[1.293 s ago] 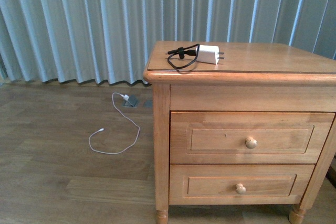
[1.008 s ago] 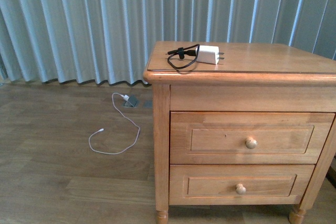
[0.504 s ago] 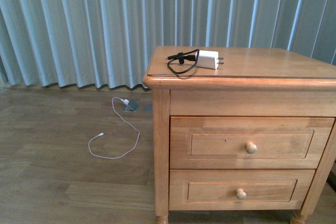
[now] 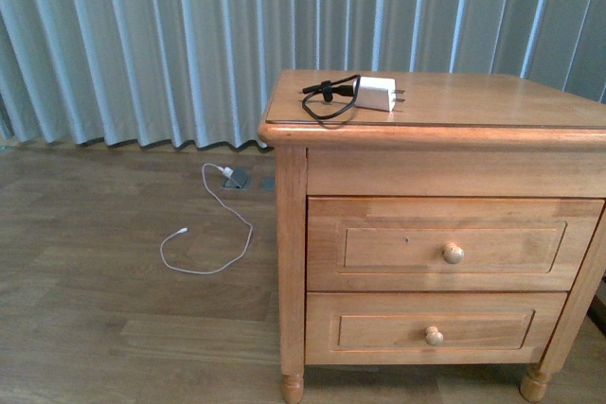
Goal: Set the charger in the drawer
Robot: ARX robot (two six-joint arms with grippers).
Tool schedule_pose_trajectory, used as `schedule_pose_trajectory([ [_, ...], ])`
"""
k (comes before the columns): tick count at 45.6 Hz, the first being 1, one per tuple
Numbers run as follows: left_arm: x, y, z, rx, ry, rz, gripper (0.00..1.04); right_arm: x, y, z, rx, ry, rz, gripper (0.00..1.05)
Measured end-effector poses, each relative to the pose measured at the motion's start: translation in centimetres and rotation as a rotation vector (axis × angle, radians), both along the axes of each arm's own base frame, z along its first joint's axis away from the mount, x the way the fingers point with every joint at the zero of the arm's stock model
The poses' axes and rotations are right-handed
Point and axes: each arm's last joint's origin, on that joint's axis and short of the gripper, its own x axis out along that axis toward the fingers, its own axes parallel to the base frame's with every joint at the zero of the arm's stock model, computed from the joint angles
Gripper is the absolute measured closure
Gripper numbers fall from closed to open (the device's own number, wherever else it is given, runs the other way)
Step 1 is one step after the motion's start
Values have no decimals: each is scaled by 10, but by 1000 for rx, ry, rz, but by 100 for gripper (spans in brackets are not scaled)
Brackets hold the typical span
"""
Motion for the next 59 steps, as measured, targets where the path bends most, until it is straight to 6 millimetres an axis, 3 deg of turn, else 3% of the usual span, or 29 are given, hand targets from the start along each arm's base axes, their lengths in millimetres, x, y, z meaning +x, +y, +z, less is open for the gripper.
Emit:
schedule_pose_trajectory([
  [9,0,0,0,0,0,0,6,27,4,23,32,90,34,8],
  [21,0,0,0,0,0,0,6,86,16,31,66,182,68,8],
  [27,0,0,0,0,0,0,6,126,30,30,53,176,81,8],
  [33,0,0,0,0,0,0,6,167,50,11,12,184,112,8],
  [43,0,0,0,0,0,0,6,233,74,-46,-65,217,107,8],
  [59,0,0,0,0,0,0,6,286,83,-90,-82,224,19,8],
])
